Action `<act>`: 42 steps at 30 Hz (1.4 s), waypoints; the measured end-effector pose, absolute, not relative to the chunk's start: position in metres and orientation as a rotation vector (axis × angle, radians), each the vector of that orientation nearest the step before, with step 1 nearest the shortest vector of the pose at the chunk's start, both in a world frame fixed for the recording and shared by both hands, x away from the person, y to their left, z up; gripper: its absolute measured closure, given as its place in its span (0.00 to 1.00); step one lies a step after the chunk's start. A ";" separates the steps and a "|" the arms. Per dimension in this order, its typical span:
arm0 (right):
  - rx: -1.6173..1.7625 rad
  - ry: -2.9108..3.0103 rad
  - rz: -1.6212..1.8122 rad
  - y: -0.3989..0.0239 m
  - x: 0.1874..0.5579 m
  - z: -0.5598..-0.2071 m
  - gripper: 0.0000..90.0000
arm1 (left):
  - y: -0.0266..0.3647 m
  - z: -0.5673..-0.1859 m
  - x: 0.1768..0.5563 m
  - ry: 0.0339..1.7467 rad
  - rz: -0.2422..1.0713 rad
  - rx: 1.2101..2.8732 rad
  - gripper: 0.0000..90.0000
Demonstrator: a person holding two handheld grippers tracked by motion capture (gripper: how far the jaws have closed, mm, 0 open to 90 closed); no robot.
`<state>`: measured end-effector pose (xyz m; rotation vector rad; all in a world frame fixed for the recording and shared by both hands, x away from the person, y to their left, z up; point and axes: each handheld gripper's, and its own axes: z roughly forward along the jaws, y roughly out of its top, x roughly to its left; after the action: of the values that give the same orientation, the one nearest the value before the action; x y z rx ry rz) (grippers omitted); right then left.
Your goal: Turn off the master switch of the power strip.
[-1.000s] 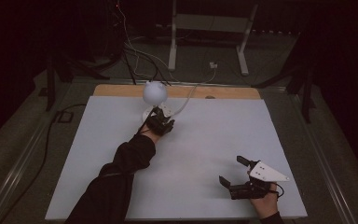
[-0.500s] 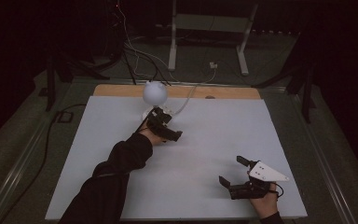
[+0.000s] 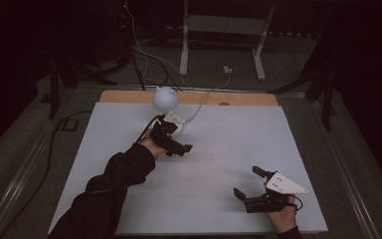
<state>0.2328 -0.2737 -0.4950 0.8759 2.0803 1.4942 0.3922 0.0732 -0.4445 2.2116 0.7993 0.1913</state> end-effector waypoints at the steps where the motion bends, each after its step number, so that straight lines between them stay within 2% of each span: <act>1: 0.876 2.081 1.494 -0.274 0.233 -0.495 0.00 | 0.076 -0.443 0.391 0.795 0.193 2.212 0.00; 14: 0.873 2.081 1.492 -0.274 0.233 -0.495 0.00 | 0.107 -0.440 0.367 0.759 0.204 2.227 0.00; 42: 0.884 2.088 1.482 -0.272 0.233 -0.495 0.00 | 0.170 -0.468 0.298 0.743 0.214 2.212 0.00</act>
<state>0.2331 -0.2725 -0.4953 0.8836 2.0881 1.4823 0.2984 0.1704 -0.4684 2.2118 0.7429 0.2143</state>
